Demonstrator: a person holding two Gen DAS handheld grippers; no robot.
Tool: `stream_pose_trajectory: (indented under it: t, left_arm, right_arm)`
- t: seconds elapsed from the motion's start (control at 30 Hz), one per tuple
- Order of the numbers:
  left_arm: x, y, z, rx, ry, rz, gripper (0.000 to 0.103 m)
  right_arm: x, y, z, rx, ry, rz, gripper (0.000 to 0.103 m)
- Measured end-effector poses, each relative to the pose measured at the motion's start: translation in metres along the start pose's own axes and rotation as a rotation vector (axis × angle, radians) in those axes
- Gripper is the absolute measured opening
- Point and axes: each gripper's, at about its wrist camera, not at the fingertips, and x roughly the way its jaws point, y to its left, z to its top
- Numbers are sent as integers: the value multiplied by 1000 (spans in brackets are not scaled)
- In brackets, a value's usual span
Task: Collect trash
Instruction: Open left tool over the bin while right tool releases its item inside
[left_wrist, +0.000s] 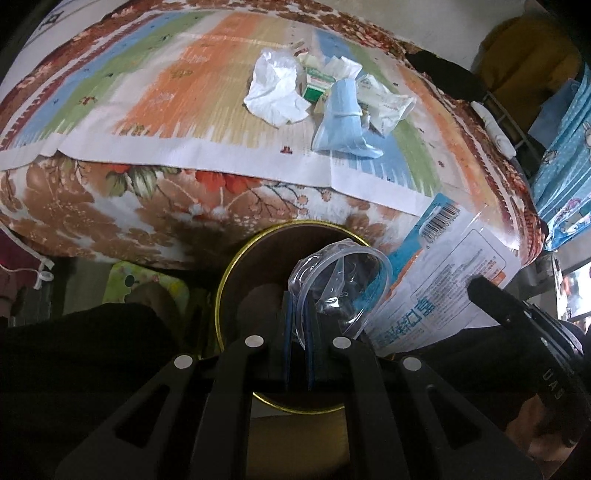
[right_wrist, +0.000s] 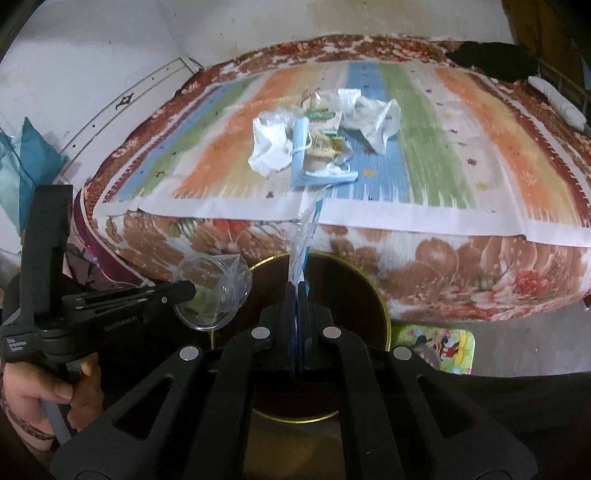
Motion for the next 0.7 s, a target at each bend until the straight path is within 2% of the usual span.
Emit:
stream_pose_trajectory:
  t: [0.07,0.1,0.13,0.17,0.2,0.3,0.57,0.7]
  left_arm:
    - [4,-1,0,2,25,-5,4]
    - [5,-2,0,3,32,-7,14]
    - [6,-2,0,4,36,-6,40]
    - [5,-3,0,8,32,1,51]
    - [2,-4,1,15,9,12,57]
    - [-2,-4,2,19,-12,19,57]
    - [-8,0,9,-1,-29,18,57]
    - [-29,-4,17,52,-119,61,62]
  right_arm:
    - [4,-3,-1,18,21,8,2]
    - [5,-4,-1,28,29,11,7]
    - [7,-6,-1,36,36,11,12]
    - [7,-6,-1,41,36,12,19]
    - [6,-7,0,46,34,15,23]
    - [4,-11,1,63,31,25,30]
    - [5,-14,7,85,29,55,37]
    - [0,-20,10,110,9,75,47]
